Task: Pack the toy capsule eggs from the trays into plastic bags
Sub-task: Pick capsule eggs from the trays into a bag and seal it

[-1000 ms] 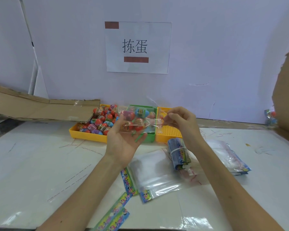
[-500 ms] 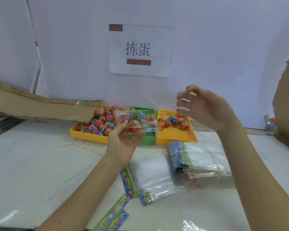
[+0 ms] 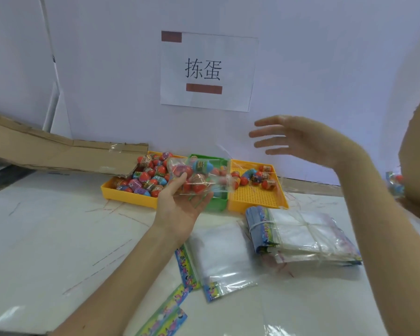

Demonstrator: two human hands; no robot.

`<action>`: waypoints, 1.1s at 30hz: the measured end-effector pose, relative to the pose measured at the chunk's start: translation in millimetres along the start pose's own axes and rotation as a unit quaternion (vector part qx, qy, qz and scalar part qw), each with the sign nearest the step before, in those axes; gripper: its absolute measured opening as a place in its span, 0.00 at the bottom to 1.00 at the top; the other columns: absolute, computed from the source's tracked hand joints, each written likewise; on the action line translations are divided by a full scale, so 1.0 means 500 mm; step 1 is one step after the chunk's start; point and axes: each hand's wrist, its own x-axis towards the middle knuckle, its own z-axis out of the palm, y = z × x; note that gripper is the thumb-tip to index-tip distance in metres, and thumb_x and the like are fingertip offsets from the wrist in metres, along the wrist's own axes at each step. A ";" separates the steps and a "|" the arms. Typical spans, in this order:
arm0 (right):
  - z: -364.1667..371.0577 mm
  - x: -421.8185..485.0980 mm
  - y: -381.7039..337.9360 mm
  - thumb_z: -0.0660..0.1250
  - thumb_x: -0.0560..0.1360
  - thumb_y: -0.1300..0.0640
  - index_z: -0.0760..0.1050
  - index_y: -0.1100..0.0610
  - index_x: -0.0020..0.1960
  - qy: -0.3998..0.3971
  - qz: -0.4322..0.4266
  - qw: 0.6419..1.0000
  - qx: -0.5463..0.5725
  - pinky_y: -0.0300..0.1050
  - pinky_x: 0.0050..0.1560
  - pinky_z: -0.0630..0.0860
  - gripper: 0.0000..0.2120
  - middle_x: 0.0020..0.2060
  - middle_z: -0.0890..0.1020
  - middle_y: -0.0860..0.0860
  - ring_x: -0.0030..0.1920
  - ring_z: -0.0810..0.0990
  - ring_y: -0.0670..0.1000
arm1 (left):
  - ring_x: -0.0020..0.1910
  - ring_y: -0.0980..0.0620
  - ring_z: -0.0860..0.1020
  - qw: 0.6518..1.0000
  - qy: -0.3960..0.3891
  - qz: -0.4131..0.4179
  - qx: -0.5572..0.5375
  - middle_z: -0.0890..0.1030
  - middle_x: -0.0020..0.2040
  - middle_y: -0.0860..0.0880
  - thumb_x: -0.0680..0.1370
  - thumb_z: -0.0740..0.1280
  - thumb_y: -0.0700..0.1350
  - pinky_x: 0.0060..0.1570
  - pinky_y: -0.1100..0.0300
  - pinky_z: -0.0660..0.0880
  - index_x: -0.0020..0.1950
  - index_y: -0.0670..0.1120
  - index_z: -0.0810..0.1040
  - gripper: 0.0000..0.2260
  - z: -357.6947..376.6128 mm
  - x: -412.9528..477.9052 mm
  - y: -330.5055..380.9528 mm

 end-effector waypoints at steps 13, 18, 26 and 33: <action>0.203 0.014 0.160 0.64 0.82 0.45 0.83 0.52 0.41 0.103 -0.032 0.983 -0.149 0.49 0.51 0.78 0.17 0.39 0.86 0.48 0.39 0.83 0.45 | 0.64 0.36 0.80 0.999 -0.017 0.015 -0.046 0.79 0.68 0.38 0.80 0.65 0.53 0.58 0.45 0.80 0.73 0.40 0.74 0.26 -0.005 0.000 0.007; 0.227 -0.015 0.155 0.67 0.73 0.32 0.84 0.46 0.49 0.023 -0.025 0.991 -0.127 0.38 0.47 0.79 0.19 0.42 0.86 0.46 0.41 0.83 0.45 | 0.67 0.34 0.78 0.998 -0.055 0.007 -0.037 0.76 0.70 0.36 0.80 0.61 0.54 0.63 0.42 0.77 0.75 0.40 0.71 0.27 -0.003 0.001 0.006; 0.237 -0.008 0.149 0.70 0.79 0.59 0.83 0.54 0.43 0.204 -0.076 0.974 0.065 0.40 0.43 0.80 0.06 0.42 0.87 0.53 0.42 0.86 0.51 | 0.61 0.43 0.79 0.996 -0.061 -0.012 0.069 0.82 0.63 0.41 0.83 0.61 0.52 0.63 0.46 0.71 0.59 0.43 0.83 0.17 0.001 0.001 -0.002; 0.222 -0.011 0.140 0.64 0.80 0.65 0.75 0.58 0.42 0.267 -0.096 0.941 0.185 0.42 0.36 0.81 0.09 0.44 0.87 0.59 0.40 0.87 0.58 | 0.55 0.43 0.82 0.993 -0.065 -0.020 0.092 0.83 0.58 0.42 0.76 0.67 0.51 0.56 0.49 0.75 0.67 0.46 0.80 0.20 0.009 -0.008 -0.006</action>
